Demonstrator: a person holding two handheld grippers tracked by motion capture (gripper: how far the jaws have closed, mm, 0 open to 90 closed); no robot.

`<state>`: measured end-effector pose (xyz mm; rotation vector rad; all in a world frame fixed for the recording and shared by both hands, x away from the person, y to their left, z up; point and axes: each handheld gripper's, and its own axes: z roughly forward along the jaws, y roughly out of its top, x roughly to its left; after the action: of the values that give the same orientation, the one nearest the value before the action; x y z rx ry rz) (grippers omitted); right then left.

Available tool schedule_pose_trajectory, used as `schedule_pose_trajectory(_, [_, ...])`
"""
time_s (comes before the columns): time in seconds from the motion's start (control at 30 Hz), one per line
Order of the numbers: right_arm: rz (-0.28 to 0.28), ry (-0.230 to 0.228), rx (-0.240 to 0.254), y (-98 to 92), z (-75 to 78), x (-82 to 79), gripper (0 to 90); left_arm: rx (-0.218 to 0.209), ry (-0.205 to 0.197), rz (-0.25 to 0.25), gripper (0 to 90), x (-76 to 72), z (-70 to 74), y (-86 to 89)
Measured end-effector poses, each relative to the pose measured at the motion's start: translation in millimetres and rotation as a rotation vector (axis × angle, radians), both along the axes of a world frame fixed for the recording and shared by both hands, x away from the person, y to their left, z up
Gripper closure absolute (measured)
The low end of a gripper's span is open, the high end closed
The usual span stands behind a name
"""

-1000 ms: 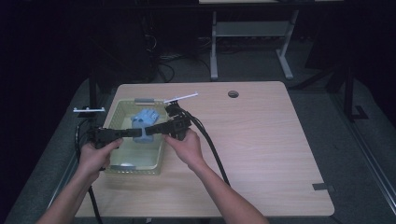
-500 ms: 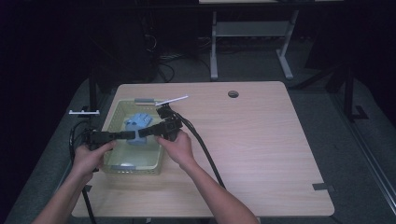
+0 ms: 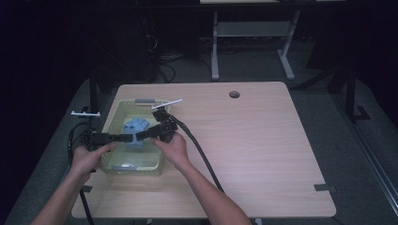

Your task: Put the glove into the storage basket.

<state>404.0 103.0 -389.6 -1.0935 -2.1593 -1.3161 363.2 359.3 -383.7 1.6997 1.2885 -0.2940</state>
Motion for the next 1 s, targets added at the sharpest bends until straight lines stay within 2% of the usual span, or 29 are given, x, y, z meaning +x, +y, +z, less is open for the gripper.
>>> schedule_pose_trajectory(0.3, [-0.007, 0.023, -0.011, 1.9, -8.8, 5.1, 71.3, 0.033, 0.025, 0.011, 72.2, 3.0, -3.8, -1.6])
schedule_pose_trajectory(0.5, [-0.006, 0.023, -0.039, 5.5, -14.0, 5.3, 70.8, 0.072, 0.043, 0.017, 72.2, 4.2, -6.5, -3.2])
schedule_pose_trajectory(0.87, [-0.008, 0.038, -0.051, 6.2, -21.1, 6.9, 70.2, 0.11, 0.071, 0.027, 72.4, 6.2, -9.1, -5.4])
schedule_pose_trajectory(0.93, [-0.01, 0.034, -0.059, 6.2, -21.3, 6.8, 70.3, 0.123, 0.073, 0.031, 72.4, 6.7, -9.9, -5.6])
schedule_pose_trajectory(1.0, [-0.023, 0.02, -0.079, 4.9, -21.0, 6.7, 71.6, 0.157, 0.069, 0.034, 72.5, 7.0, -10.9, -6.2])
